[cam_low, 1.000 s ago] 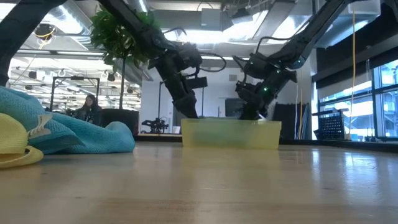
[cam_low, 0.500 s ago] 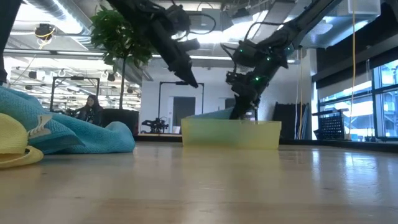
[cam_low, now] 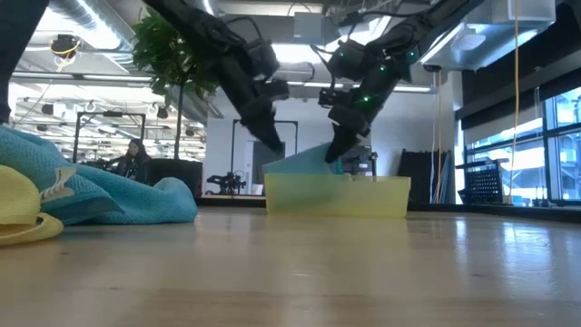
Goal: Fold microfiber towels
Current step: Put the folded left blue microfiber towel into the yellow bin
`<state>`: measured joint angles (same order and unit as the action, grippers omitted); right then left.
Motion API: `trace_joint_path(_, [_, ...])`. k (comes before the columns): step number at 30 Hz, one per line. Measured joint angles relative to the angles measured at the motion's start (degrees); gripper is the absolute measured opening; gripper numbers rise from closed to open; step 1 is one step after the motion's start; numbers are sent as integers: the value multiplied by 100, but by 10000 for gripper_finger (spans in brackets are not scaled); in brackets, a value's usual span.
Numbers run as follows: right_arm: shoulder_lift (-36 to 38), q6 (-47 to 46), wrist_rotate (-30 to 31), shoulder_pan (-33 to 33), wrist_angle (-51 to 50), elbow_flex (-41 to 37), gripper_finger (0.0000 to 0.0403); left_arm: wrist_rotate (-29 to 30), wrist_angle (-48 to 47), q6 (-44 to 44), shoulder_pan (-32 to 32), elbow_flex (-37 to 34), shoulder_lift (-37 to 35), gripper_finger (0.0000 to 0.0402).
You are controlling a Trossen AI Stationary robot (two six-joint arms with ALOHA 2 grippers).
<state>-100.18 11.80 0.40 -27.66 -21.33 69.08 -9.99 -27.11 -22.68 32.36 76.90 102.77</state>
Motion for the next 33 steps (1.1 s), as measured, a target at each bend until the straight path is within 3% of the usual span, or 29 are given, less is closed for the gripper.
trace_joint_path(7, [0,40,20,17,-30,0,10,79,159,-179,74,-2,317,209])
trace_joint_path(16, [0,56,20,17,-36,0,10,50,183,-470,148,0,567,203])
trace_joint_path(20, [0,72,142,17,-57,0,10,179,186,-665,100,0,567,154])
trace_joint_path(26, [0,73,157,17,-191,0,10,515,184,-787,-65,0,559,16])
trace_joint_path(33, [0,78,754,22,-646,0,10,718,193,-796,-334,10,399,2])
